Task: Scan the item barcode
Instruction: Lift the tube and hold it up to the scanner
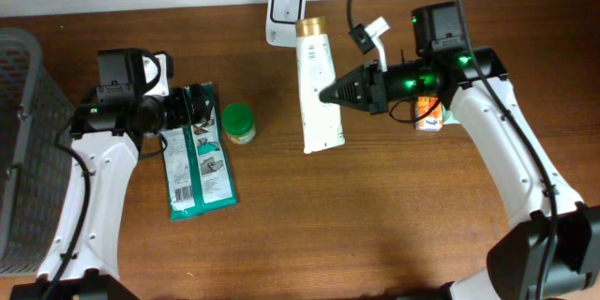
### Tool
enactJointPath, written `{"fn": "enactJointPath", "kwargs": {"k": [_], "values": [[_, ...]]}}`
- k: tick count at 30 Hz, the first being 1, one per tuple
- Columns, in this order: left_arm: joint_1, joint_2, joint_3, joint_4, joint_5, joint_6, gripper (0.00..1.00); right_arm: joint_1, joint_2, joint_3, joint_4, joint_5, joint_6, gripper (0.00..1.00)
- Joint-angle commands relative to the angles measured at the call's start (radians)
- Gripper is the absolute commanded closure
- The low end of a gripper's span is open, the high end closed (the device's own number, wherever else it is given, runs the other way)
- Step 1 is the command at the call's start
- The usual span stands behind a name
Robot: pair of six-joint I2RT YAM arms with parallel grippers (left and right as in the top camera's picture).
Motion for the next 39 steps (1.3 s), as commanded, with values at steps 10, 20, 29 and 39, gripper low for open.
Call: {"fn": "enactJointPath", "kwargs": {"k": [10,20,29,39], "values": [[0.000,-0.004,0.008,0.001,0.003,0.016,0.01,0.068,-0.029,0.126,0.019,0.458,0.328,0.96],[0.000,-0.004,0.008,0.001,0.004,0.016,0.01,0.319,0.307,0.622,0.054,1.449,0.011,0.96],[0.000,-0.004,0.008,0.001,0.004,0.016,0.01,0.347,0.634,0.622,0.549,1.835,-0.500,0.96],[0.000,-0.004,0.008,0.001,0.004,0.016,0.01,0.336,0.766,0.618,0.651,1.881,-0.619,0.96]]}}
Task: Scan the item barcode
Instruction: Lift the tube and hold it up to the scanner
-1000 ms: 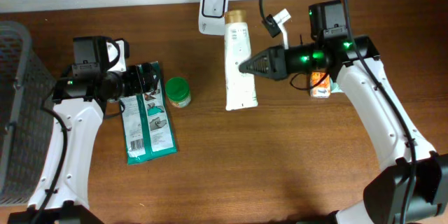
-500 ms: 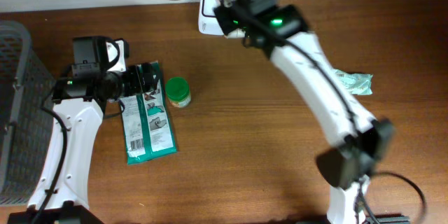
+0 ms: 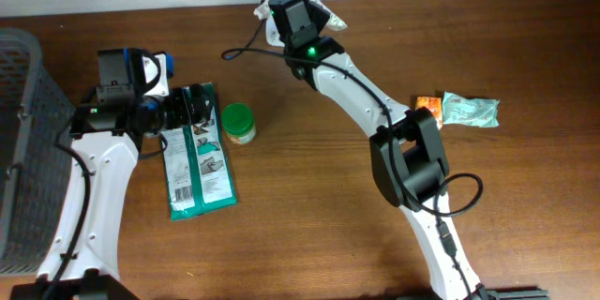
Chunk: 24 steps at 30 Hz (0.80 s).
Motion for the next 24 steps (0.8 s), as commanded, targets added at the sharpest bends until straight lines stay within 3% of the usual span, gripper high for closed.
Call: {"fn": "enactJointPath", "kwargs": {"k": [1,14,19,24], "values": [[0.000,-0.004,0.008,0.001,0.003,0.016,0.01,-0.007,-0.005,0.016,0.024,0.042,-0.018,0.96],[0.000,-0.004,0.008,0.001,0.004,0.016,0.01,-0.009,-0.008,0.017,0.011,0.092,-0.011,0.96],[0.000,-0.004,0.008,0.001,0.003,0.016,0.01,-0.008,-0.042,0.017,-0.006,0.078,0.102,0.96],[0.000,-0.004,0.008,0.001,0.004,0.016,0.01,-0.011,-0.121,0.017,-0.129,-0.050,0.196,0.96]]}}
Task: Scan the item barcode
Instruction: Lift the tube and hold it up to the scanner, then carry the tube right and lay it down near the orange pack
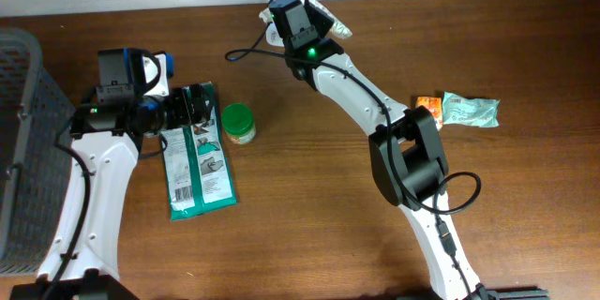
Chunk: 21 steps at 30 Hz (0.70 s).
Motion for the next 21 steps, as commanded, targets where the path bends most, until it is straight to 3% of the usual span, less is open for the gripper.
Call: {"fn": "enactJointPath", "kwargs": {"k": [1,8,13,18,21], "values": [[0.000,-0.004,0.008,0.001,0.003,0.016,0.01,-0.010,-0.140,0.017,-0.056,-0.101,0.129,0.96],[0.000,-0.004,0.008,0.001,0.004,0.016,0.01,-0.064,-0.274,0.017,-0.277,-0.476,0.438,0.96],[0.000,-0.004,0.008,0.001,0.003,0.016,0.00,-0.182,-0.350,0.017,-0.473,-0.950,0.661,0.96],[0.000,-0.004,0.008,0.001,0.003,0.016,0.01,-0.304,-0.368,0.017,-0.697,-1.267,0.674,0.96],[0.000,-0.004,0.008,0.001,0.004,0.016,0.01,-0.382,-0.367,0.017,-0.874,-1.271,0.660,0.96]]}}
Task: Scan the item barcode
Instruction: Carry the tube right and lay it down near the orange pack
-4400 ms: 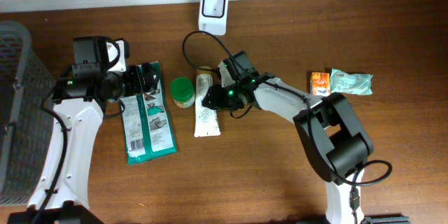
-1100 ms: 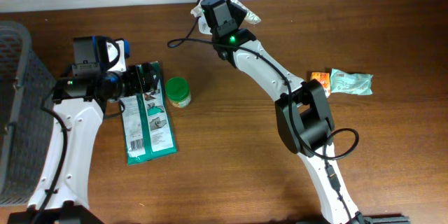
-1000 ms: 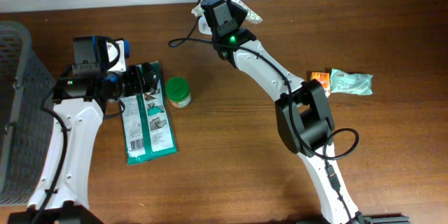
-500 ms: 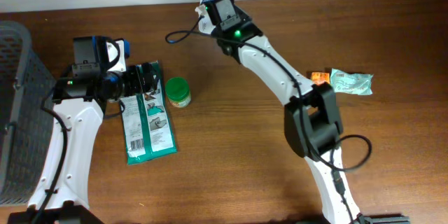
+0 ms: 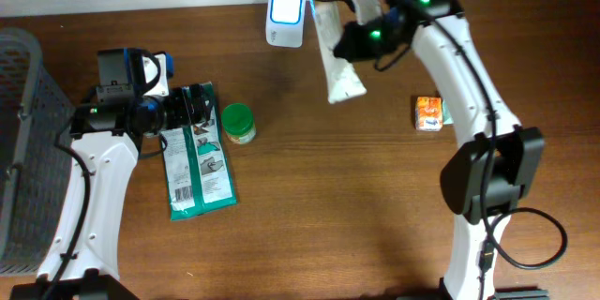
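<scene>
The white scanner (image 5: 284,16) stands at the back edge of the table, its face lit pale blue. Just right of it hangs a white tube (image 5: 337,61) with a gold cap, tilted, cap end toward the wall. My right gripper (image 5: 354,41) is shut on the tube's middle from the right side. My left gripper (image 5: 199,105) rests open over the top end of a green and white packet (image 5: 197,164) at the left.
A green-lidded jar (image 5: 238,123) stands right of the packet. An orange box (image 5: 428,112) lies at the right, beside my right arm. A grey wire basket (image 5: 17,141) fills the left edge.
My right gripper has moved the tube from over the scanner to its right side, and the scanner is uncovered again. The left arm has not moved.
My right gripper first held the tube at mid table, in front of the scanner. At the following two moments the arm reached to the back edge with the tube over the scanner, hiding it. Now the tube hangs to the scanner's right.
</scene>
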### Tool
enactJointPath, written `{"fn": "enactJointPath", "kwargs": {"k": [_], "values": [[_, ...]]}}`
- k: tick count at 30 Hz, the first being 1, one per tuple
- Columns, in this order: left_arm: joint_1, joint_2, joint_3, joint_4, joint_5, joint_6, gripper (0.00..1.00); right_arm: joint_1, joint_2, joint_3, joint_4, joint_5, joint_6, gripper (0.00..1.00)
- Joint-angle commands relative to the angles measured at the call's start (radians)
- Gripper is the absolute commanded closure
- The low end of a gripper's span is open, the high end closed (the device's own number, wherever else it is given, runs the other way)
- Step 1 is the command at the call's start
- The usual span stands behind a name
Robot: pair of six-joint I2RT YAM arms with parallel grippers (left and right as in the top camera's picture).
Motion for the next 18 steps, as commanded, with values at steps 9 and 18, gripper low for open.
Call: {"fn": "enactJointPath", "kwargs": {"k": [9,18], "values": [[0.000,-0.004,0.008,0.001,0.004,0.016,0.01,-0.120,-0.058,-0.220,-0.238,0.262,0.013,0.96],[0.000,-0.004,0.008,0.001,0.004,0.016,0.01,-0.161,-0.058,-0.446,-0.097,0.493,0.098,0.96]]}}
